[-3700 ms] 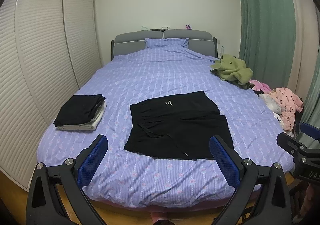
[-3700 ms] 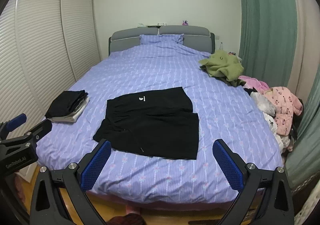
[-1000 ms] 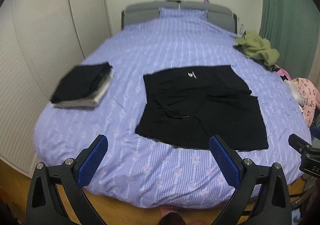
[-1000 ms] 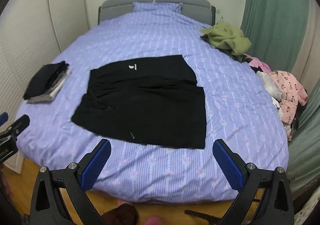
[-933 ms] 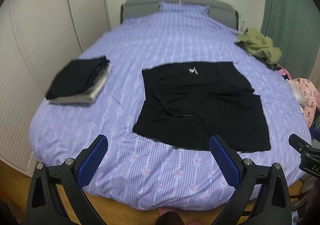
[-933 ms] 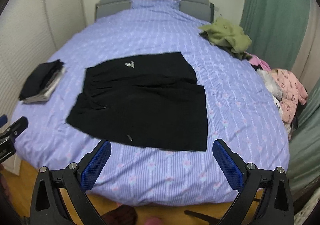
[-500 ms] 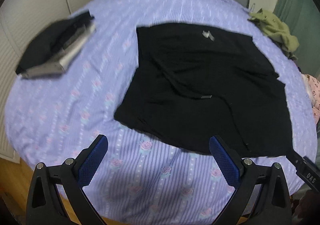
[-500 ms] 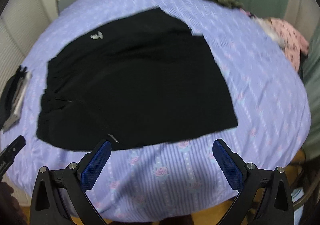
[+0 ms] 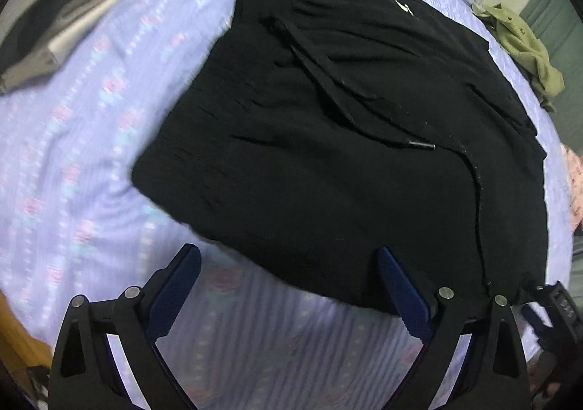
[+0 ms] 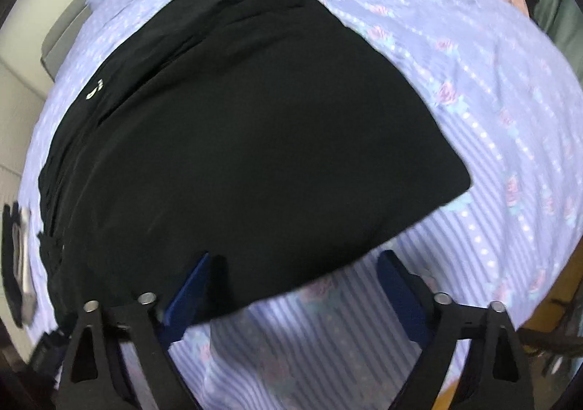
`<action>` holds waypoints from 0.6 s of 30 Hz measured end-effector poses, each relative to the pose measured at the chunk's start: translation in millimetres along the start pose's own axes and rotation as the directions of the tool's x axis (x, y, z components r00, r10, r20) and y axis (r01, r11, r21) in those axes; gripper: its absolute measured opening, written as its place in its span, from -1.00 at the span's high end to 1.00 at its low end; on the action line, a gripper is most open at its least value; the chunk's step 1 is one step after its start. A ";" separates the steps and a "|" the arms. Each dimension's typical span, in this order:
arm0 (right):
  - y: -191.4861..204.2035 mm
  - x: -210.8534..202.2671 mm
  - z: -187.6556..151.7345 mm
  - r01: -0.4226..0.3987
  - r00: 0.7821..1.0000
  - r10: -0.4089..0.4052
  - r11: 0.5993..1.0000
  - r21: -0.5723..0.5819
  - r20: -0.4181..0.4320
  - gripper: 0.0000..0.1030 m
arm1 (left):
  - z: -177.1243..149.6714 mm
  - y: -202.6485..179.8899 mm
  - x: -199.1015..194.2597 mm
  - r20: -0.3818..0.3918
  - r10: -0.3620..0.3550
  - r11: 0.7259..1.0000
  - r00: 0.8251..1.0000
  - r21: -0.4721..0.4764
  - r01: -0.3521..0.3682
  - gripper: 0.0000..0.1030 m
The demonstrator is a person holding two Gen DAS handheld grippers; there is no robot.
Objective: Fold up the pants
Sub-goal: 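Lower both tools onto the waistband edge of the black shorts, then close the left gripper on the waistband while the right gripper grasps it too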
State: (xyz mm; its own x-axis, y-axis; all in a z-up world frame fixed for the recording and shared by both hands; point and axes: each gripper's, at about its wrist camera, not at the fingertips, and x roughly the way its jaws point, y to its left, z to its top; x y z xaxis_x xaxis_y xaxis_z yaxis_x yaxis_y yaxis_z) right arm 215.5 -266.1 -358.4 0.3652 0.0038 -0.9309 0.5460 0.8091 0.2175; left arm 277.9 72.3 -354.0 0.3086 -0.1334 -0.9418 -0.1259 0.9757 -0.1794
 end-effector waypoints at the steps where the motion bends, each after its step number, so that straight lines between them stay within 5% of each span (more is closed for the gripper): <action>1: -2.1 4.7 1.7 -0.004 1.000 0.004 1.000 0.015 -0.008 -0.70 | 1.1 0.1 4.4 -0.013 -0.022 1.000 1.000 -0.017 0.022 -0.86; 5: -9.4 15.2 7.8 -0.004 1.000 0.005 0.999 0.047 -0.022 -0.52 | 6.3 0.6 13.5 -0.026 -0.066 0.995 0.997 -0.083 0.064 -0.69; 7: -9.5 16.4 10.7 0.013 0.999 -0.011 0.999 0.038 -0.034 -0.23 | 10.4 -3.0 10.3 -0.024 -0.077 0.994 0.997 -0.083 0.075 -0.21; 9: -10.8 13.5 15.6 0.009 0.999 -0.008 0.999 0.036 -0.046 0.43 | 14.1 -9.6 4.5 -0.021 -0.063 0.996 0.998 -0.059 0.062 0.16; 11: -12.8 5.9 23.4 -0.012 0.998 0.014 0.999 0.041 -0.054 0.74 | 15.7 -17.4 -2.8 -0.023 -0.056 0.998 0.998 -0.021 0.056 0.49; 12: -12.2 1.5 27.0 -0.020 0.998 0.022 0.999 0.034 -0.053 0.76 | 16.6 -21.0 -8.3 -0.026 -0.061 0.998 0.998 -0.008 0.061 0.70; 18: 6.2 -69.4 54.9 -0.064 0.998 0.066 0.996 -0.065 0.023 0.83 | 23.7 -29.3 -62.0 0.031 -0.013 1.000 0.999 0.019 0.012 0.73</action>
State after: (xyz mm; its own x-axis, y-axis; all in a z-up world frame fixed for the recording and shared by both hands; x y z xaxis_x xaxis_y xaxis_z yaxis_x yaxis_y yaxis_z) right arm 235.0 -293.6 -276.3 0.4177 0.0434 -0.9076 0.4716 0.8434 0.2573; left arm 284.8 56.1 -283.7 0.3393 -0.1405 -0.9301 -0.1039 0.9771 -0.1856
